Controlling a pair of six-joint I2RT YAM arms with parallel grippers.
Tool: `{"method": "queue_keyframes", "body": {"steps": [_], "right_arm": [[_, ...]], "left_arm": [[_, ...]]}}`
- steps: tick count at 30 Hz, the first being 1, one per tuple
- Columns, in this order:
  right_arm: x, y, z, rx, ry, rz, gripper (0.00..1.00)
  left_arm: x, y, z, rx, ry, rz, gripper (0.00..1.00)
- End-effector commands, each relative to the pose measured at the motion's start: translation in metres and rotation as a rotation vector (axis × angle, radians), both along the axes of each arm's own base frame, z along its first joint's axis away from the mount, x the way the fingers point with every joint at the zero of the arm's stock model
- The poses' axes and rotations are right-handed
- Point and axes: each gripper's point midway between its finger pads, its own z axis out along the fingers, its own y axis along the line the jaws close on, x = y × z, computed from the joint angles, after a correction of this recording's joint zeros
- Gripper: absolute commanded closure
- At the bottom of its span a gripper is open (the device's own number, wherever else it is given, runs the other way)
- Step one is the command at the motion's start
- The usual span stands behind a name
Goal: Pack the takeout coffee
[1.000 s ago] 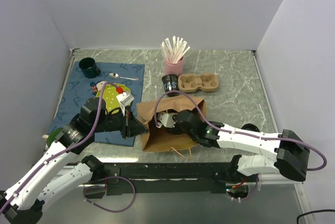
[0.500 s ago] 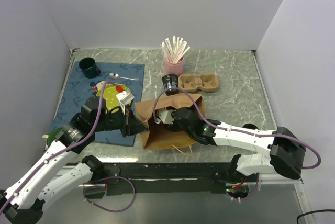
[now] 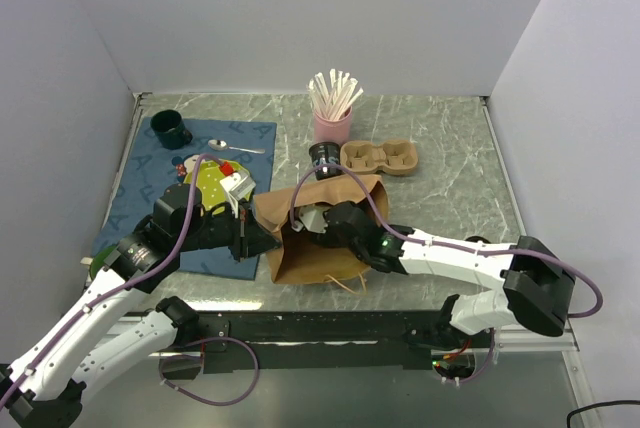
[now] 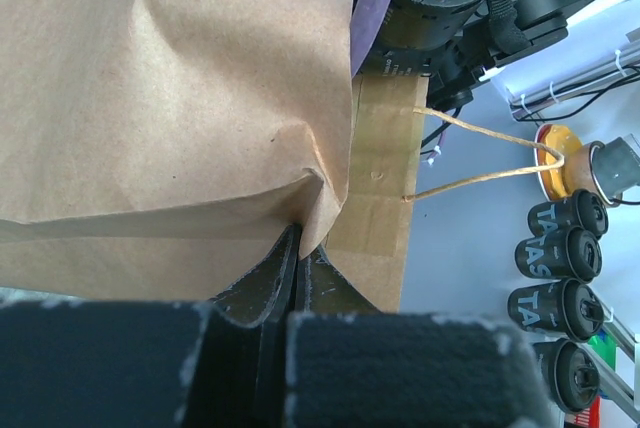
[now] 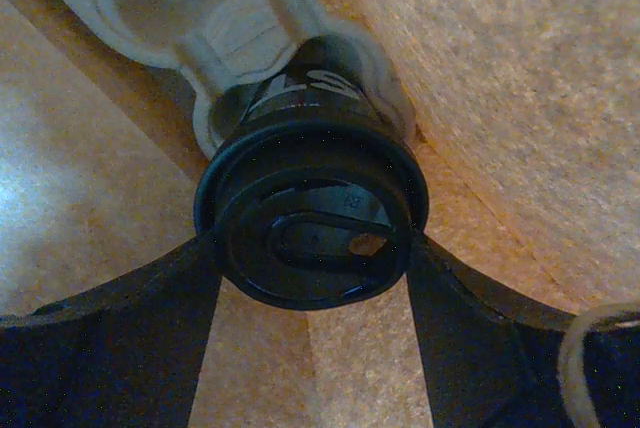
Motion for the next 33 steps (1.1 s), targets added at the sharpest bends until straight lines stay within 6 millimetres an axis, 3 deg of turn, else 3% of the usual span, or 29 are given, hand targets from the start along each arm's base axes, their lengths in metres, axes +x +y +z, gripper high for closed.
{"method": "queue_keyframes", "body": {"steps": [1, 6, 10, 14, 33], "right_arm": [[0.003, -0.026, -0.029, -0.073, 0.077, -0.116, 0.43], [0.003, -0.026, -0.03, -0.067, 0.082, -0.132, 0.36], [0.003, -0.025, -0.031, -0.068, 0.087, -0.132, 0.25], [0.004, -0.022, -0.03, -0.064, 0.087, -0.127, 0.21], [0.015, -0.02, -0.03, -0.055, 0.087, -0.167, 0.15]], "left_arm": [[-0.023, -0.001, 0.021, -0.043, 0.006, -0.095, 0.99], [-0.025, -0.001, 0.024, -0.059, 0.018, -0.093, 0.99], [-0.025, -0.002, 0.026, -0.073, 0.014, -0.093, 0.99], [-0.024, -0.003, 0.026, -0.074, 0.014, -0.095, 0.99], [-0.023, -0.004, 0.027, -0.072, 0.012, -0.096, 0.99]]}}
